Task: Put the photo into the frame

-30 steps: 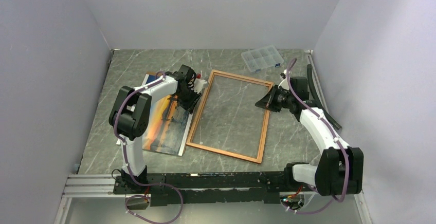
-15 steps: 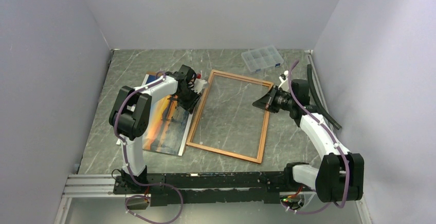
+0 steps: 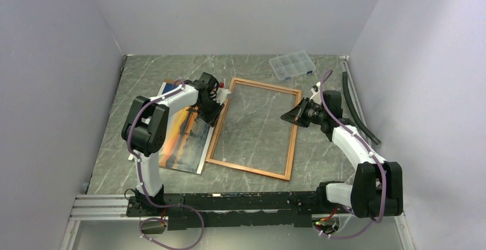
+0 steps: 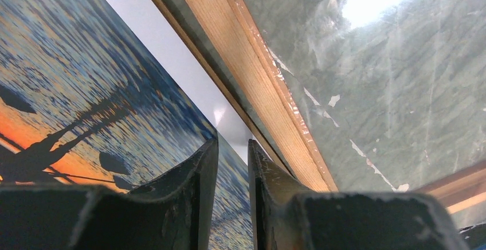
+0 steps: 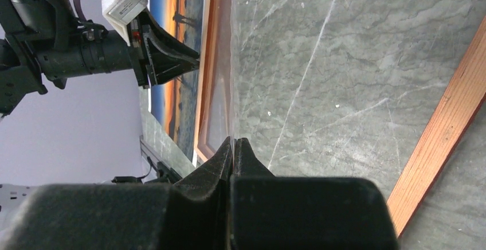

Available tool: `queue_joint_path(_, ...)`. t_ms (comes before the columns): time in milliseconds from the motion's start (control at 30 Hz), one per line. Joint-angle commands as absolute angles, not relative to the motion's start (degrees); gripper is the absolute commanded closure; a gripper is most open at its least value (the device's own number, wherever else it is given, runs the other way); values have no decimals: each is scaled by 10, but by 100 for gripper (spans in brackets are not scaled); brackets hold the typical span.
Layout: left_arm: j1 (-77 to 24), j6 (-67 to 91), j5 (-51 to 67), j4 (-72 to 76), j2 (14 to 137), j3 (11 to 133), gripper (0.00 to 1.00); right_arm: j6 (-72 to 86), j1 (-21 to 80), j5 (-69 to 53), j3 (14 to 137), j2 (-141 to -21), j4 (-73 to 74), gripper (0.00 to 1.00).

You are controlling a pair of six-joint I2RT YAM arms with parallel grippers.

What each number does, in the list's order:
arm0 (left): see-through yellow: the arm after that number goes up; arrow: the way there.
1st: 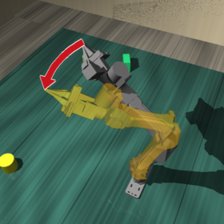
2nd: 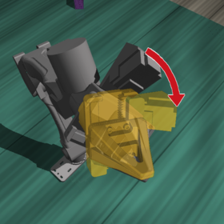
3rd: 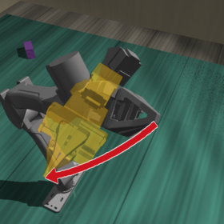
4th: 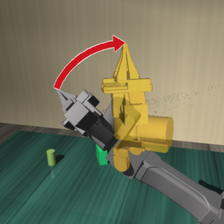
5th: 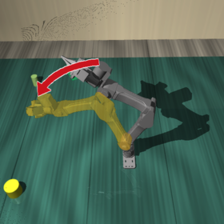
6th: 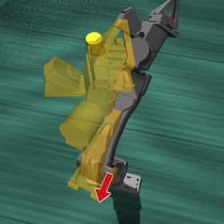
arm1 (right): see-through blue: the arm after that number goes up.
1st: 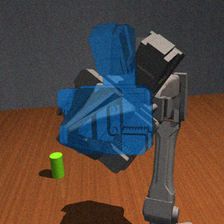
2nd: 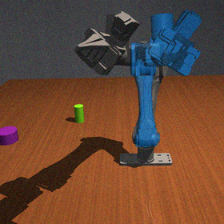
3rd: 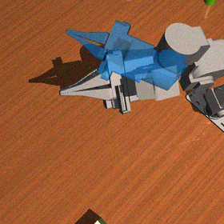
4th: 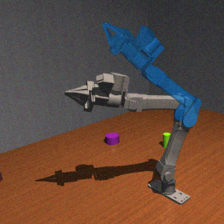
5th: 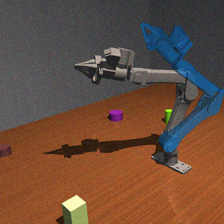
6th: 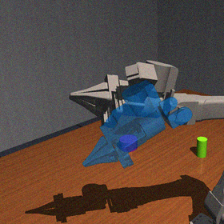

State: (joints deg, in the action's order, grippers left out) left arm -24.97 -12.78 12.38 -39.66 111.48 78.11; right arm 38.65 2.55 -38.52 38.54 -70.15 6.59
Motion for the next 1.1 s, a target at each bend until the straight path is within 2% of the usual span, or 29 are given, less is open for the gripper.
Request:
queue_joint_path(0,-254,-131,138,-386,1115,776,69,409,24,-393,378,-698,3,100)
queue_joint_path(400,-255,-131,141,-381,1115,771,73,538,25,-462,338,-680,-137,100)
queue_joint_path(833,-255,-132,141,-380,1114,767,76,580,24,-477,316,-695,-210,100)
queue_joint_path(1067,-255,-134,140,-382,1114,769,77,538,24,-450,333,-674,-163,100)
